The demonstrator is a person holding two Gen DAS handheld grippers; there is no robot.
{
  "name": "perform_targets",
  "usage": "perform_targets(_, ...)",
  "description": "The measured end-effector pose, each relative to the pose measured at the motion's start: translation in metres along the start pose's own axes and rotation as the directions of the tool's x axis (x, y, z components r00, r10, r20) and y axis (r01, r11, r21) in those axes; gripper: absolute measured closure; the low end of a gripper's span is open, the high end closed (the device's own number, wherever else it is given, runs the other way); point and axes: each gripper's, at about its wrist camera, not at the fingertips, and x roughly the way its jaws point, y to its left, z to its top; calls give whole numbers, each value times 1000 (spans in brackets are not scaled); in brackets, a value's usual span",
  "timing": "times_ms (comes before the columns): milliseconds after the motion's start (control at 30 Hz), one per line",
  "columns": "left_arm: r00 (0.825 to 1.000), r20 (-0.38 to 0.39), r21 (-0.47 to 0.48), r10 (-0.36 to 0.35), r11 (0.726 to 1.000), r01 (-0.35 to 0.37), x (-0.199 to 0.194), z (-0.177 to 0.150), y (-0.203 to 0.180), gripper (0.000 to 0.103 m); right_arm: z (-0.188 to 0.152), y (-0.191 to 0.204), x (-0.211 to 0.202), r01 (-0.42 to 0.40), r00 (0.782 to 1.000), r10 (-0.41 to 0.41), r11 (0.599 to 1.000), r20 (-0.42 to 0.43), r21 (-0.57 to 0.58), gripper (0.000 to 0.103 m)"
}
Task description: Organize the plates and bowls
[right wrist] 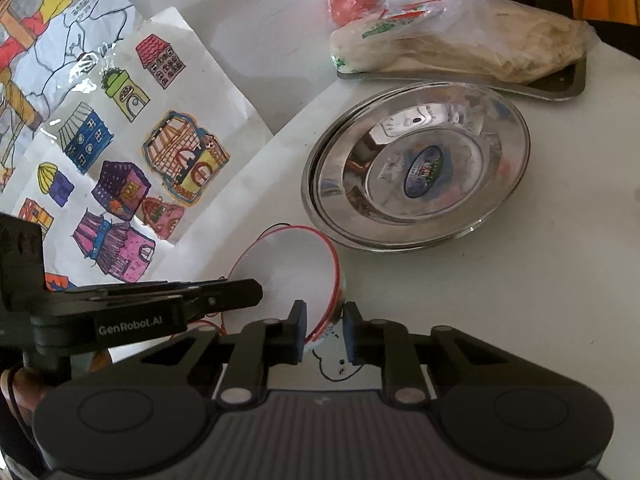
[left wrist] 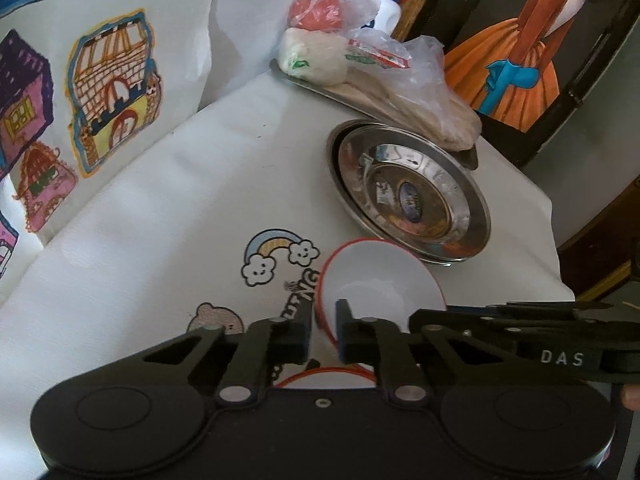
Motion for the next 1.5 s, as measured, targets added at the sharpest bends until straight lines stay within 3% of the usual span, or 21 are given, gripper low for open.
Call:
perform_targets(267,1000,7,-38,1,999,0,-3,2,-3,95,-2,-7,-3,7,1000,-8,999,19,47,89)
perform_targets(500,999,38,-29,5,1000,-4,-13,4,-15,95,-2,-6,-20,6,998,-9,999,62,49,90)
perform_targets(900,995,94,20,-40,999,38,-64,-18,-48,95,-25,8,-83,-8,993,4,1000,119,26,90)
perform_targets(1200,992,93,55,-88,995,83,-94,-58,-73,95,-63,18,-126,35,995,-34,999,92,-2,90)
perform_targets(1500,995,18,46,-96,994,95,-88,-93,-80,95,-87,20,-128,81,997,-81,996,5,-22,89)
